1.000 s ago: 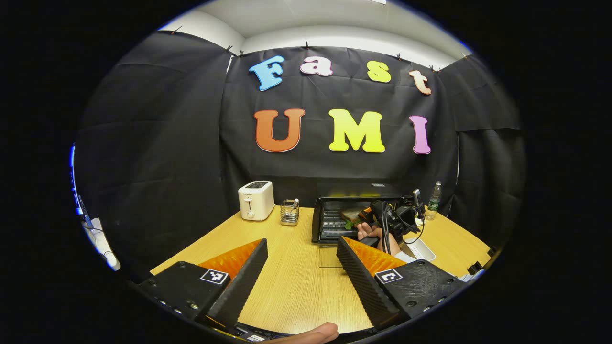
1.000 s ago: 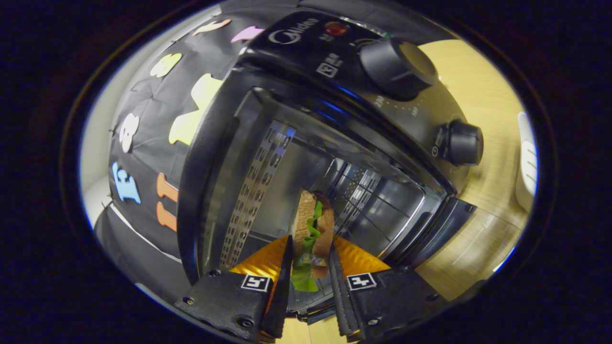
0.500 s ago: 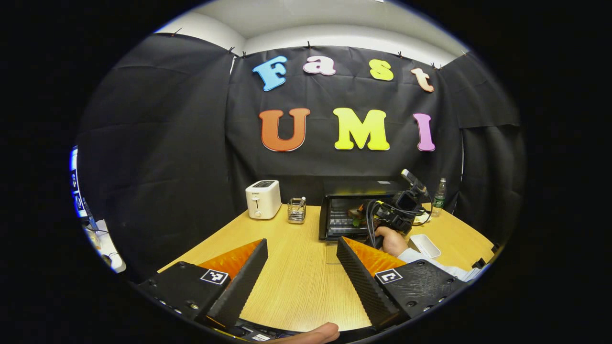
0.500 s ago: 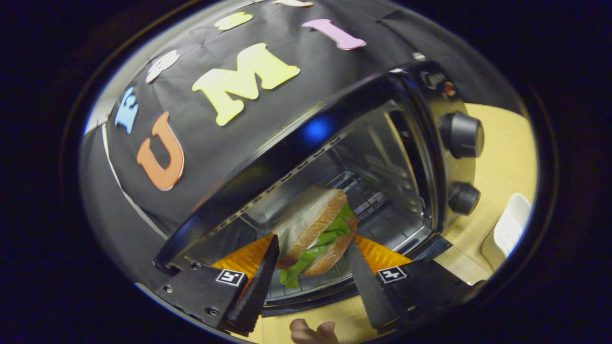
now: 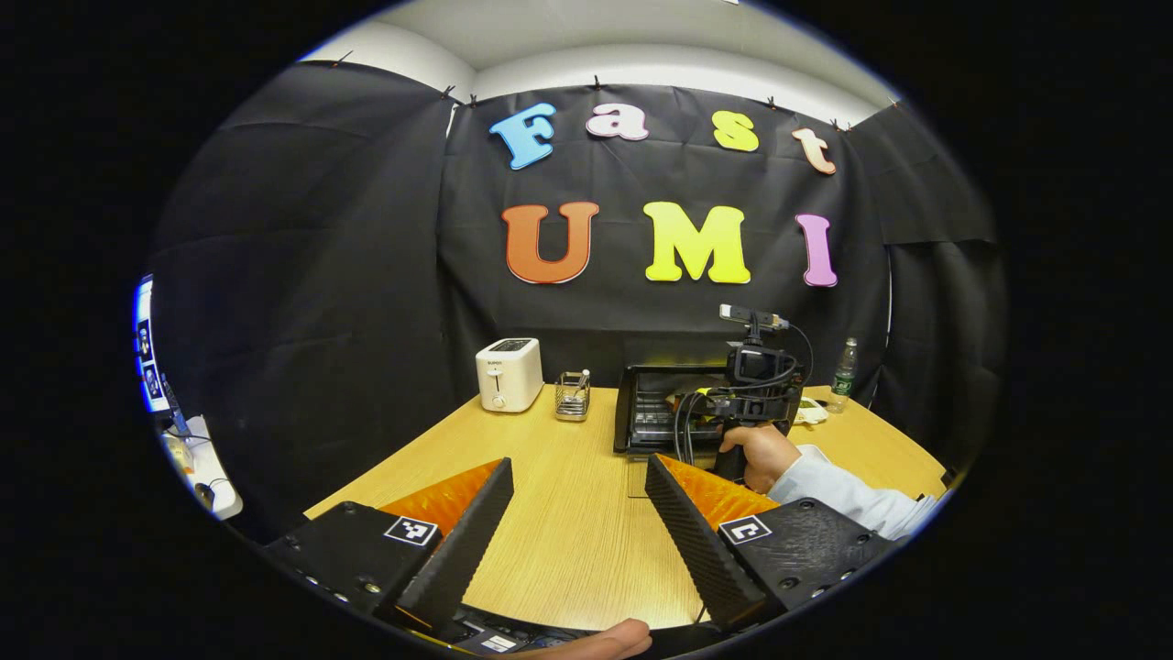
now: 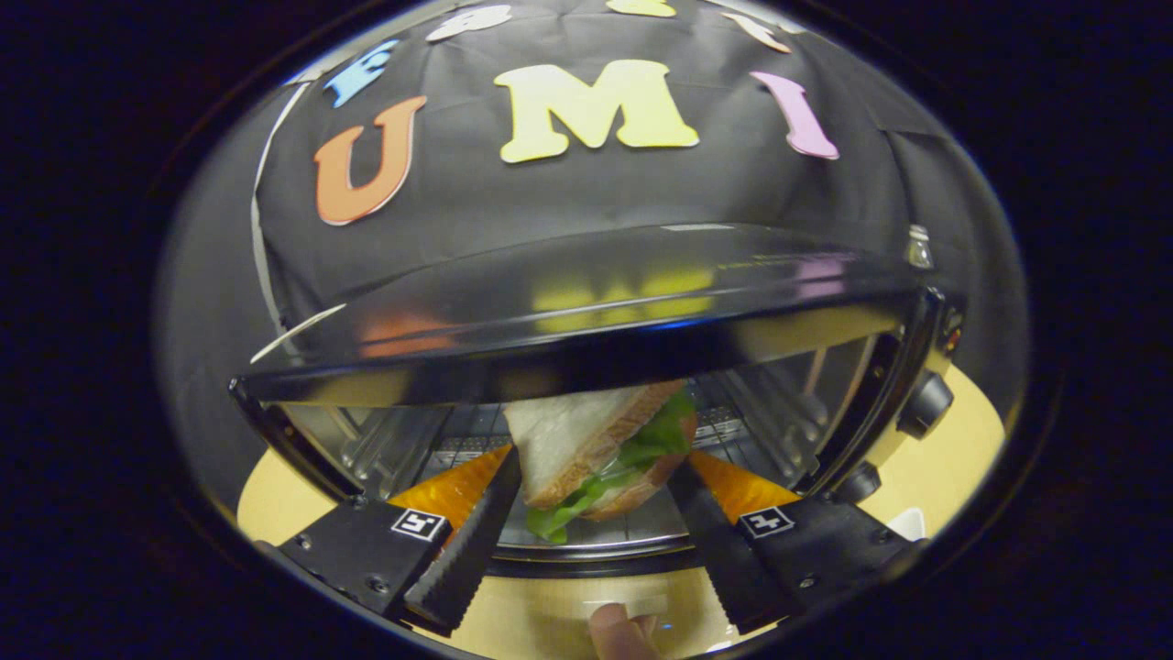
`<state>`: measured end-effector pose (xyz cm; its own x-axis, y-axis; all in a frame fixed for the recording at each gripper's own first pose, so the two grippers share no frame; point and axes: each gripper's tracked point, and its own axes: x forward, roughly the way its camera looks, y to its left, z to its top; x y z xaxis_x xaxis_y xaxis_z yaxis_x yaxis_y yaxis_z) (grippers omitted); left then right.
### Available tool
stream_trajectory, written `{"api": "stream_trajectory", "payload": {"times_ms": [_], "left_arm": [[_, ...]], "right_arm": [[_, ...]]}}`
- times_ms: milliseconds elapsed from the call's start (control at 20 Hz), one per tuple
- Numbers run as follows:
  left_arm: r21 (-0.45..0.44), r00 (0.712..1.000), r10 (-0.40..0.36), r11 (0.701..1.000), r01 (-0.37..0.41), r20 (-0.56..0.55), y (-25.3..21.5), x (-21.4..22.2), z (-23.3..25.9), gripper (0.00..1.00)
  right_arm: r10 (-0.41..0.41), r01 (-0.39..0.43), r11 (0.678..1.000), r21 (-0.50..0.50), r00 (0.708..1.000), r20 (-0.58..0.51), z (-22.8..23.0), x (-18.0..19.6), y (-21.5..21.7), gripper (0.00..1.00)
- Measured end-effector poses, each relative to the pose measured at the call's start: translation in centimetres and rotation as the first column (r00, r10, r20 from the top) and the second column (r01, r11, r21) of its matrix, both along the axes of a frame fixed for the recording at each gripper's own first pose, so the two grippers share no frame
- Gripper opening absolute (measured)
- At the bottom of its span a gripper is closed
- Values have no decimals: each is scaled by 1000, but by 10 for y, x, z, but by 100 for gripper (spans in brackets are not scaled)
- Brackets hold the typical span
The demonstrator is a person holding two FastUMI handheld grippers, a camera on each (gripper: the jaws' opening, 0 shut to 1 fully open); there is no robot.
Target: Open the electric oven with the left hand, put the food in, and close the electric oven.
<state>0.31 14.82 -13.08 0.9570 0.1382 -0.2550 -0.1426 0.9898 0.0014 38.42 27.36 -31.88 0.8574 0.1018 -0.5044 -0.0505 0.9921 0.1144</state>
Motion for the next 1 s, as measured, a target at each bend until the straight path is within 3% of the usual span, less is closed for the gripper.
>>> {"api": "stream_trajectory", "payload": {"times_ms": [350, 650, 1000], "left_arm": [[12, 1000, 6, 1000, -6, -2, -5, -8, 4, 96], [12, 1000, 17, 1000, -17, -10, -11, -21, 7, 96], [10, 999, 19, 1000, -19, -32, -19, -30, 0, 96]], "right_arm": [[25, -30, 999, -45, 994, -107, -5, -21, -12, 100], [86, -121, 986, -112, 956, -282, -19, -47, -18, 100], [128, -142, 988, -65, 974, -188, 28, -80, -34, 100]]}}
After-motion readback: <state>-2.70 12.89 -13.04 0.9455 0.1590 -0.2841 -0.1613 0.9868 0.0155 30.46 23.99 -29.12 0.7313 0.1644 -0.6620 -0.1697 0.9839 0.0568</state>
